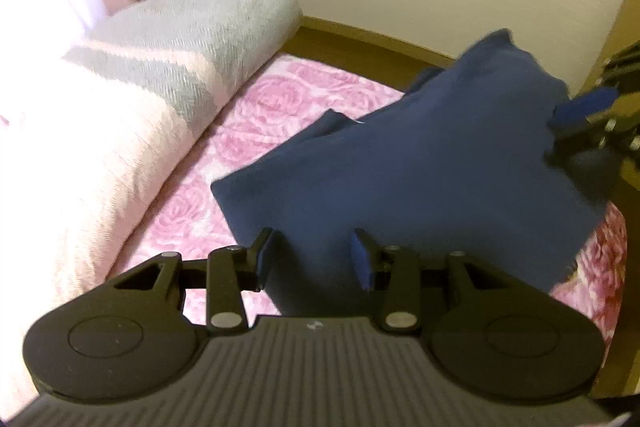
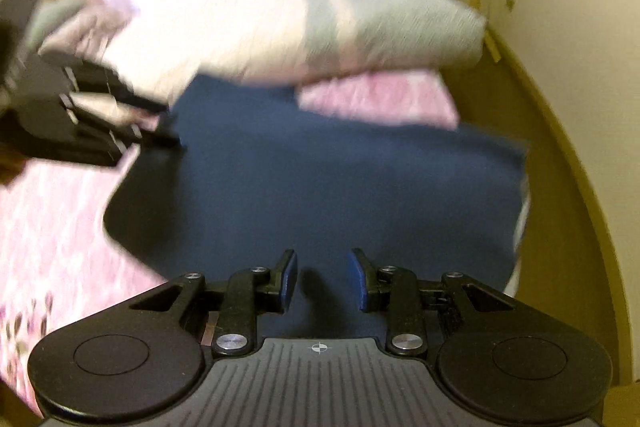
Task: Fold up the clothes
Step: 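Open both grippers and smooth the navy top flat on the stack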
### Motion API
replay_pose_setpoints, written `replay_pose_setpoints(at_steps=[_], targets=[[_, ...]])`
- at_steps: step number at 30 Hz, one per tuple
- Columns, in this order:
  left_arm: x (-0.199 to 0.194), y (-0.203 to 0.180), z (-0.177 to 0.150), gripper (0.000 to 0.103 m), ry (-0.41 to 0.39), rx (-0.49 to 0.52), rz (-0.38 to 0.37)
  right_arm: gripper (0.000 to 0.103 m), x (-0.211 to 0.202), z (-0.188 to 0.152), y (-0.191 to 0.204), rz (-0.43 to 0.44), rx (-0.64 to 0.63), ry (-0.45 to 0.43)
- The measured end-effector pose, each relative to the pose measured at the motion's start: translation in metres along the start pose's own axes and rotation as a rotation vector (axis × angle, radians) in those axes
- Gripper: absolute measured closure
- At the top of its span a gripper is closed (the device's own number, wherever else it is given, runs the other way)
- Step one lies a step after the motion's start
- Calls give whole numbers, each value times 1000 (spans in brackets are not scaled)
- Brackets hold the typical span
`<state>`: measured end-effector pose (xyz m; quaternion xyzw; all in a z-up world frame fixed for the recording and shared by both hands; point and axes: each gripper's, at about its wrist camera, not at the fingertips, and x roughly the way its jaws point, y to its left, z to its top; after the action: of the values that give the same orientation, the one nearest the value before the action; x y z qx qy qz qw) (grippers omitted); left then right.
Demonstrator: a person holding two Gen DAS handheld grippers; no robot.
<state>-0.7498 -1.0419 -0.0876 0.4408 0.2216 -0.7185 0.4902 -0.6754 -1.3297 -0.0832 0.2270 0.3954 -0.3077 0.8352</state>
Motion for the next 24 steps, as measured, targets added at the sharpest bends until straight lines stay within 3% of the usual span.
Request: replay_pose_setpoints(at_steps=[3,6,11,14,18,22,24], targets=[[22,0,3,64,32,23,14,71,10,11,-14,-41,30,-13],[31,-7,6,65,18,59,44,70,35,8,-31,-58,67,29],[13,-3,8,65,-5,51,50,66,26,5,-35,-55,93,9],[-14,-8,-2,65,-35,22,43,38,5,0,-34,-57,122,-20],[-44,-19,-30,60,-50,-54,9,37,-21,-19,-14,-38,163,-33],[-35,-32,-56,58,6,-60,5,37,-12,-48,-3,-32,198,40],[-32,-34,-60,57,6,-66,12,37,-12,-54,-1,-38,203,31]])
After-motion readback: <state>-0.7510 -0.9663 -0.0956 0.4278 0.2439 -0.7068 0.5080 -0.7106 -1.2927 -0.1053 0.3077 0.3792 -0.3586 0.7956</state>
